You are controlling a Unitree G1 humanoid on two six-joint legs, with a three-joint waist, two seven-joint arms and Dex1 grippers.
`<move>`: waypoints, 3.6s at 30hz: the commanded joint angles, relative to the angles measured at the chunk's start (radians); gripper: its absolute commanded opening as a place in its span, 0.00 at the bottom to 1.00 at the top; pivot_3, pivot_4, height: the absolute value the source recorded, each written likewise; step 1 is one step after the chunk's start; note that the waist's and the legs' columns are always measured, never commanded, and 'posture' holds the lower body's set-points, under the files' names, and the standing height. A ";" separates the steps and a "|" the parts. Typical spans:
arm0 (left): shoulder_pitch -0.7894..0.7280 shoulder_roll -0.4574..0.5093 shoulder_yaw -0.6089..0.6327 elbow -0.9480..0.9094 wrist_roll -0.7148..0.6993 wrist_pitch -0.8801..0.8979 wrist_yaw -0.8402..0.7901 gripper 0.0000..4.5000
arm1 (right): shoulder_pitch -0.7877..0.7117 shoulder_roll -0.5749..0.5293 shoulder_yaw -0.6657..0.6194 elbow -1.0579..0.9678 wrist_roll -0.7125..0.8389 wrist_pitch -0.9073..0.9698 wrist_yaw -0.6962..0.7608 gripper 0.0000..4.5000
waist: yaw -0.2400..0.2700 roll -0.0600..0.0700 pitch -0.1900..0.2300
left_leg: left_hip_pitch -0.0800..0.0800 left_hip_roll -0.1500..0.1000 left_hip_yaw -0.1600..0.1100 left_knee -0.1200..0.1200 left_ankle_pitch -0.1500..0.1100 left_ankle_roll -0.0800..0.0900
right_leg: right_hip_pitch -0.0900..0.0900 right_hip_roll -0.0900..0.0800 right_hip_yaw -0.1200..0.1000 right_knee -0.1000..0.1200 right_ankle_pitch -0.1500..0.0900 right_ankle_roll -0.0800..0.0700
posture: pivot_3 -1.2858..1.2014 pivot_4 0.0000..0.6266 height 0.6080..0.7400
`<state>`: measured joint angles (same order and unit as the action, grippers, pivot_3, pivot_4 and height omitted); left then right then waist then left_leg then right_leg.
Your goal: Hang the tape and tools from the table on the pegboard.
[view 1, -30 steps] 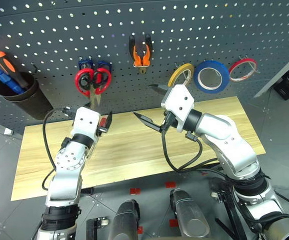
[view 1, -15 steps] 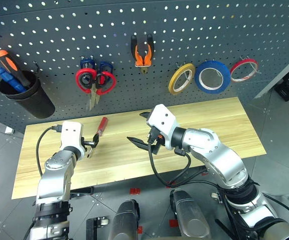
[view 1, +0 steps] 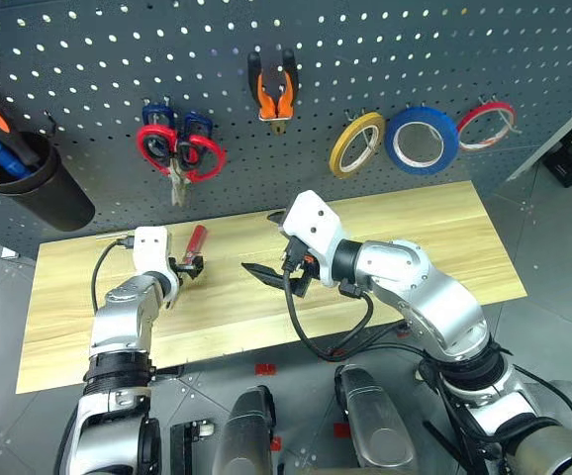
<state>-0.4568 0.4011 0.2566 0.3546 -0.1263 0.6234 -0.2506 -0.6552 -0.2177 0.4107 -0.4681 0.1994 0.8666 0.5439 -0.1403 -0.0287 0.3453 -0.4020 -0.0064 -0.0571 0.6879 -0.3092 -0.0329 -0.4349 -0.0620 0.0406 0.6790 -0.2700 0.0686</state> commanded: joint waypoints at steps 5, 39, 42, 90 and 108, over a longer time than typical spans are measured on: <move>-0.075 -0.003 0.008 0.090 -0.019 -0.034 0.012 0.99 | -0.018 -0.005 -0.023 -0.089 0.027 0.037 -0.012 1.00 | -0.001 0.000 0.022 | -0.008 0.000 0.000 0.009 0.000 0.000 | -0.007 0.000 0.000 0.003 0.000 0.000 | 0.42 0.74 1.00; 0.052 0.196 -0.069 -0.101 -0.054 -0.033 -0.248 0.99 | 0.018 -0.056 -0.040 -0.087 0.032 0.020 -0.040 1.00 | 0.005 0.002 0.044 | -0.014 0.002 -0.001 0.007 0.000 0.000 | -0.014 -0.003 -0.001 0.003 0.001 -0.001 | 0.43 0.68 1.00; 0.001 0.169 -0.063 -0.065 -0.054 -0.034 -0.217 0.99 | 0.019 -0.056 -0.041 -0.085 0.033 0.019 -0.038 1.00 | 0.007 0.002 0.044 | -0.016 0.000 -0.002 0.009 0.000 0.000 | -0.014 -0.004 -0.003 0.003 0.001 -0.002 | 0.43 0.68 1.00; 0.370 0.027 0.161 -0.902 -0.062 -0.310 0.012 0.21 | 0.043 -0.139 -0.097 -0.102 0.156 -0.213 0.173 1.00 | 0.002 -0.014 0.016 | -0.019 0.000 0.000 0.008 0.004 -0.006 | -0.016 -0.008 -0.003 0.002 0.002 -0.002 | 0.44 0.41 1.00; -0.139 0.208 0.279 -0.645 -0.110 -0.400 0.072 0.21 | -0.057 -0.099 -0.091 0.067 0.110 -0.356 0.203 1.00 | -0.002 -0.019 -0.078 | -0.019 -0.001 0.002 0.008 0.004 -0.006 | -0.016 -0.003 -0.003 0.001 0.002 -0.002 | 0.46 0.25 1.00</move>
<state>-0.5671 0.5755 0.4901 -0.3043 -0.2311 0.2748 -0.1792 -0.6930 -0.3263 0.3303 -0.3857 0.3155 0.5408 0.7468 -0.1424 -0.0474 0.2672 -0.4205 -0.0078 -0.0556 0.6959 -0.3054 -0.0392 -0.4507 -0.0645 0.0376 0.6797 -0.2677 0.0669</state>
